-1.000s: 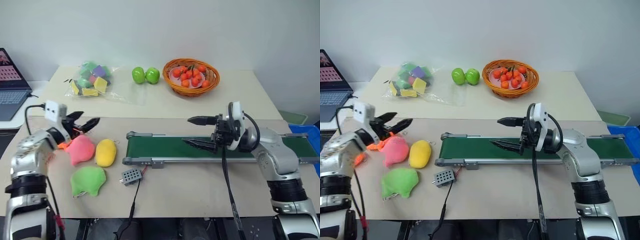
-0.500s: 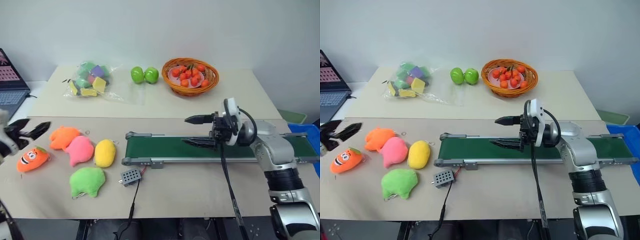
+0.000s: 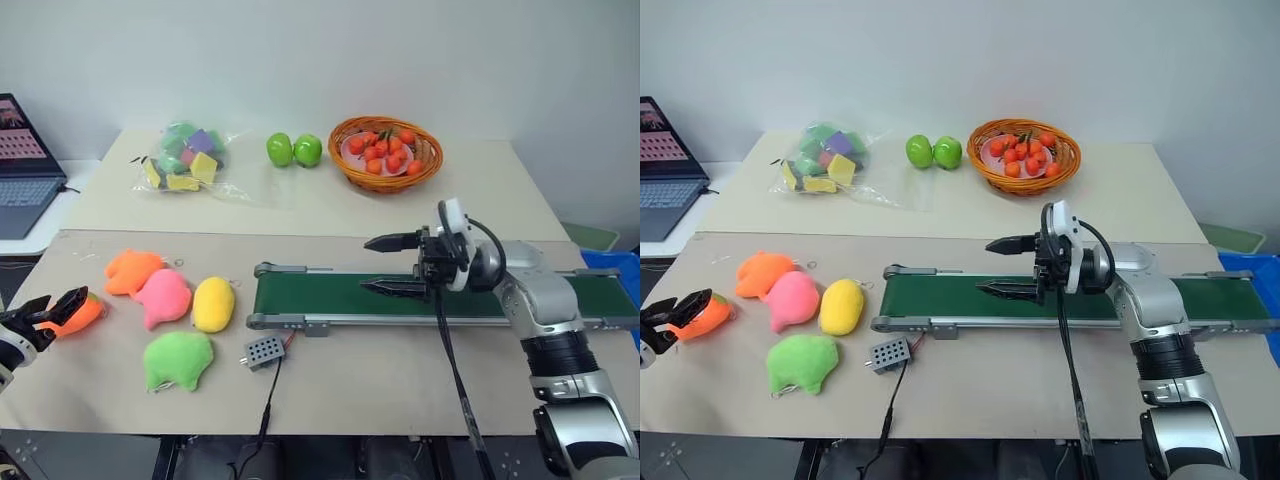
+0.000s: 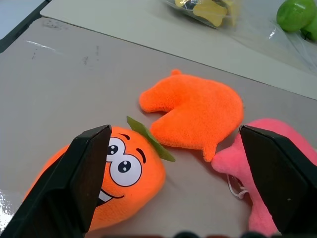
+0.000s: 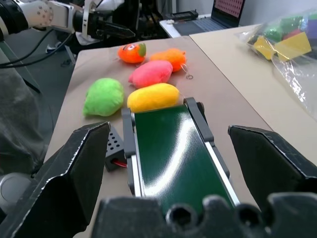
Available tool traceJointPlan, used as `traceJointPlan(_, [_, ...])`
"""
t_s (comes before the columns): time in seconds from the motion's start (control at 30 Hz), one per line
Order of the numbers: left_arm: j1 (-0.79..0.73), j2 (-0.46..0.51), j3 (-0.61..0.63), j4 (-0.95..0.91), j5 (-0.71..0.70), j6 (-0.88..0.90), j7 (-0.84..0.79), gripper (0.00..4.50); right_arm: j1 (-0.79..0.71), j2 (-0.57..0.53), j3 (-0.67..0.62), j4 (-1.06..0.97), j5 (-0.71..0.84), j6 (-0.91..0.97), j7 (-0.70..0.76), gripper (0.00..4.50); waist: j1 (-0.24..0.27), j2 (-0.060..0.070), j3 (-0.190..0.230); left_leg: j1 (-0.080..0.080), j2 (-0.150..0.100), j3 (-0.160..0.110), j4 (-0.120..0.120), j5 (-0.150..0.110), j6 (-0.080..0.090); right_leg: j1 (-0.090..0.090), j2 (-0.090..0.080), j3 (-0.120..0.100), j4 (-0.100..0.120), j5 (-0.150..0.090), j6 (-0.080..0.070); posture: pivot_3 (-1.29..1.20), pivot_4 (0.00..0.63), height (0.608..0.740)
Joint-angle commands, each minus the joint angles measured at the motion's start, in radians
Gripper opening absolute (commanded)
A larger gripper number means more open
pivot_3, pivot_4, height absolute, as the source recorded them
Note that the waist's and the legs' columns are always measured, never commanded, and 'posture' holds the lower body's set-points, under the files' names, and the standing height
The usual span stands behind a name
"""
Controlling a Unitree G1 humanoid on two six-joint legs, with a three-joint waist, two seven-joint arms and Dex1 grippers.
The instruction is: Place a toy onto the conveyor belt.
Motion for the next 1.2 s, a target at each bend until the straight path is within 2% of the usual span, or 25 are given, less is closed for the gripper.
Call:
traceJointPlan(0.03, [-0.002, 0.006, 0.060, -0.022, -0.050, 0.029, 0.023, 4.40, -0.025, -0.005, -0.022, -0.012, 0.005, -0.027, 0.014, 4.50, -0.003, 0.000, 0.000, 0.000, 0.000, 0.000, 0.000, 0.000, 0.000, 0.000, 0.000, 0.000, 0.000, 0.000, 0.000, 0.00, 0.150, 0.738])
traceJointPlan(0.3, [0.024, -0.034, 0.197, 0.059, -0.188, 0.174, 0.077, 4.40, -0.024, -0.009, -0.023, -0.010, -0.002, -0.027, 0.022, 4.50, -0.004, 0.000, 0.000, 0.000, 0.000, 0.000, 0.000, 0.000, 0.000, 0.000, 0.000, 0.000, 0.000, 0.000, 0.000, 0.00, 0.150, 0.738])
traceJointPlan(0.4, [0.050, -0.070, 0.268, 0.124, -0.251, 0.224, 0.114, 4.40, -0.023, -0.014, -0.025, -0.011, -0.005, -0.028, 0.024, 4.50, -0.005, 0.000, 0.000, 0.000, 0.000, 0.000, 0.000, 0.000, 0.000, 0.000, 0.000, 0.000, 0.000, 0.000, 0.000, 0.00, 0.150, 0.738])
traceJointPlan(0.5, [0.061, -0.108, 0.301, 0.105, -0.305, 0.271, 0.133, 4.40, -0.026, -0.018, -0.028, -0.013, -0.004, -0.024, 0.024, 4.50, -0.005, 0.000, 0.000, 0.000, 0.000, 0.000, 0.000, 0.000, 0.000, 0.000, 0.000, 0.000, 0.000, 0.000, 0.000, 0.00, 0.150, 0.738])
traceJointPlan(0.8, [-0.058, -0.131, 0.389, 0.274, -0.404, 0.312, 0.312, 4.40, -0.041, -0.029, -0.023, -0.011, -0.007, -0.015, 0.029, 4.50, 0.001, 0.000, 0.000, 0.001, 0.000, -0.001, 0.000, 0.001, -0.001, 0.001, 0.000, -0.001, 0.001, 0.000, 0.000, 0.00, 0.150, 0.738])
traceJointPlan(1.2, [-0.129, -0.138, 0.385, 0.394, -0.448, 0.344, 0.328, 4.40, -0.028, -0.058, -0.032, -0.034, -0.007, -0.003, 0.019, 4.50, 0.003, 0.000, 0.000, 0.001, -0.001, -0.001, 0.000, 0.001, -0.002, 0.001, -0.001, -0.001, 0.001, 0.000, 0.000, 0.00, 0.150, 0.738])
